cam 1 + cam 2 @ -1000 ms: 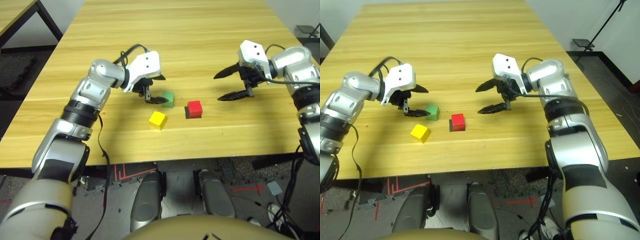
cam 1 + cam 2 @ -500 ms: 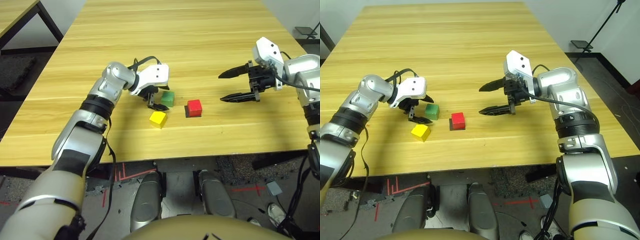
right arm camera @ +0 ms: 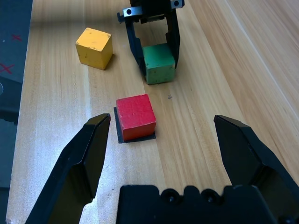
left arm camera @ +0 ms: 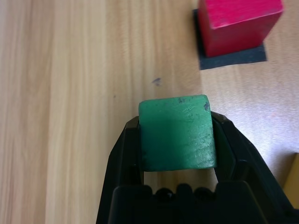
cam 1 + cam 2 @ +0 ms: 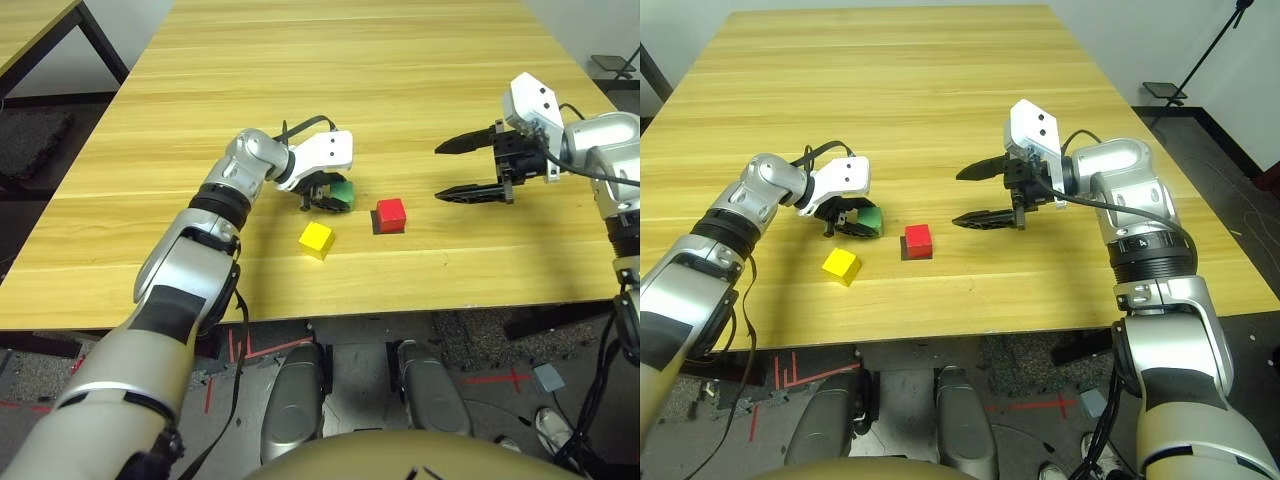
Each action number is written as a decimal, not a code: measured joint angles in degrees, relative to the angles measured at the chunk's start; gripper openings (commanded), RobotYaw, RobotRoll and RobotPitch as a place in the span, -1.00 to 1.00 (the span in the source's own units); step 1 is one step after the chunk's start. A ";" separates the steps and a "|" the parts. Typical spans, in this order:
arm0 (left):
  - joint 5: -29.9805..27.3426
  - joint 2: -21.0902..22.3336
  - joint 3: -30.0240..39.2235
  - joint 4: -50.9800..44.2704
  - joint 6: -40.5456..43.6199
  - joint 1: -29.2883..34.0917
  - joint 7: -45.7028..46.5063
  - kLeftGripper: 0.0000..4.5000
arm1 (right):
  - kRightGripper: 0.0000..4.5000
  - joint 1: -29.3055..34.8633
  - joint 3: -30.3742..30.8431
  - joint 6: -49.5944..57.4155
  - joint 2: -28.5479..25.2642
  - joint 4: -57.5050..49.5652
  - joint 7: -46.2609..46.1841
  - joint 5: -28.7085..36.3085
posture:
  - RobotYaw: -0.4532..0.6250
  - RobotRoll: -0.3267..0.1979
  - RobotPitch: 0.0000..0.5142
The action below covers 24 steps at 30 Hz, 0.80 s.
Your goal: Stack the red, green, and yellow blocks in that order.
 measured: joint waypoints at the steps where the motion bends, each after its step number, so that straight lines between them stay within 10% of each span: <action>1: -0.03 0.01 0.24 -0.16 1.02 -0.14 0.03 -0.06 | 1.00 0.00 0.00 -0.10 0.00 0.13 0.00 0.00 | 0.24 0.27 -0.63; 12: -5.69 1.20 2.80 -44.79 48.29 3.00 -1.56 -0.06 | 1.00 2.41 0.10 -1.62 -0.26 2.06 3.10 0.04 | 0.29 0.33 -0.63; 24: -9.04 -2.35 -1.83 -52.63 55.64 7.33 5.61 -0.06 | 1.00 4.62 -0.28 -0.85 -0.10 -0.71 2.52 0.83 | 0.19 0.39 -0.60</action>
